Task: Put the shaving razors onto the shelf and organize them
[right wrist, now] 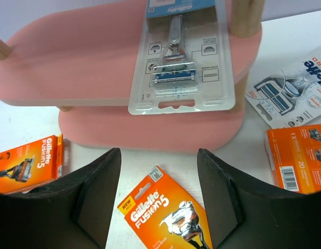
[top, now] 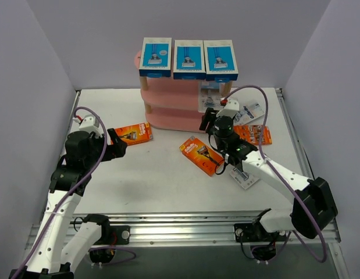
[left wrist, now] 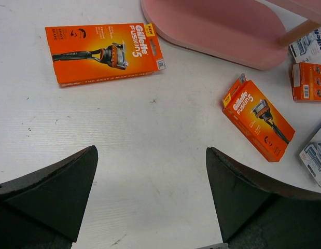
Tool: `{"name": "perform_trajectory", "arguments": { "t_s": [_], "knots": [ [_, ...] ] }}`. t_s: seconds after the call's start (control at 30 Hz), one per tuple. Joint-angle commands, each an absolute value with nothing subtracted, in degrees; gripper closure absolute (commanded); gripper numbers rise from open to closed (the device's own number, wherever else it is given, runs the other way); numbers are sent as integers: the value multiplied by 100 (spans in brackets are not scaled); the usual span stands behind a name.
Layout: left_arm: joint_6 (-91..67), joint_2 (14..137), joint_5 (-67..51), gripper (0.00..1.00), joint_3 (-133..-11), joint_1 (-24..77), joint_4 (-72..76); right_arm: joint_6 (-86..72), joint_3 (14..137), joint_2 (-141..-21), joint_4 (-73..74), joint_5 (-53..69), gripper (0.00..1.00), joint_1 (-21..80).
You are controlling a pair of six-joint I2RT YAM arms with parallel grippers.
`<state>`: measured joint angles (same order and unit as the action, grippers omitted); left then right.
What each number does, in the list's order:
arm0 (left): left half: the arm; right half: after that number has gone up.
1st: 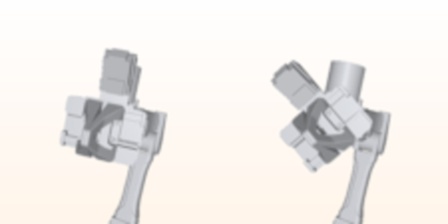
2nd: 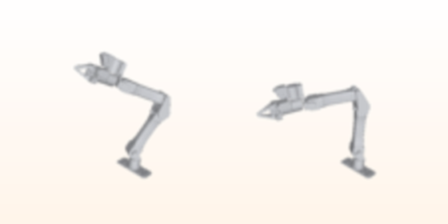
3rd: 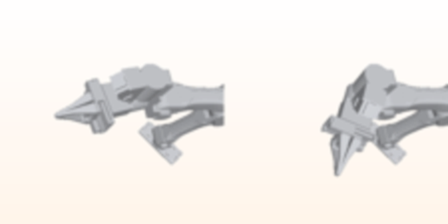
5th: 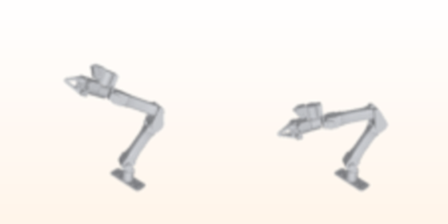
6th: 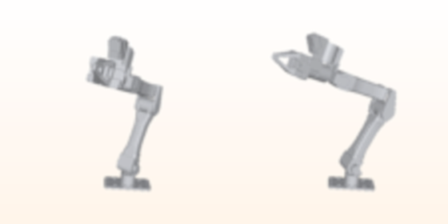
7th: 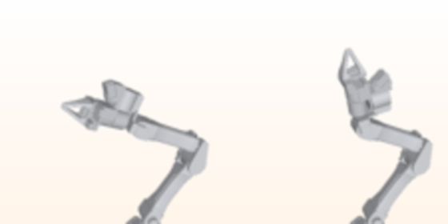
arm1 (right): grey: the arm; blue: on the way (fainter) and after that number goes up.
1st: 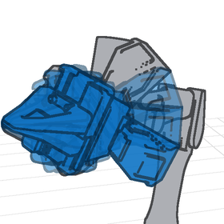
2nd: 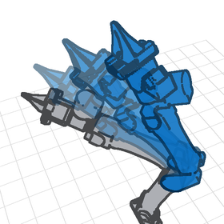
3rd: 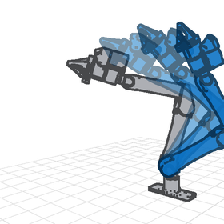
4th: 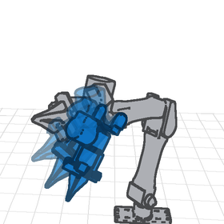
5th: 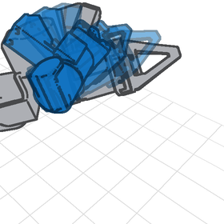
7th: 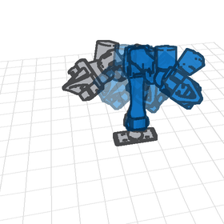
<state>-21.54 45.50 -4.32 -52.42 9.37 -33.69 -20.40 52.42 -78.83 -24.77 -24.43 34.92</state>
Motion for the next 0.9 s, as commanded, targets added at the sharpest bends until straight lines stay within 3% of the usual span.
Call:
{"name": "perform_trajectory", "arguments": {
  "t_s": [0.0, 0.5, 0.87],
  "knots": [
    [-2039, 4456, -290, 6, -5317, 905, -3226, -2206, 4975, -7261, -2198, -2347, 44, 3507],
    [-2083, 4632, -220, 6, -5344, 914, -3278, -3436, 3157, -6267, -1907, -1767, 44, 3577],
    [-2101, 4737, -176, 6, -5361, 914, -3305, -4016, 2839, -6381, -1206, -2011, 43, 3683]
  ]
}}
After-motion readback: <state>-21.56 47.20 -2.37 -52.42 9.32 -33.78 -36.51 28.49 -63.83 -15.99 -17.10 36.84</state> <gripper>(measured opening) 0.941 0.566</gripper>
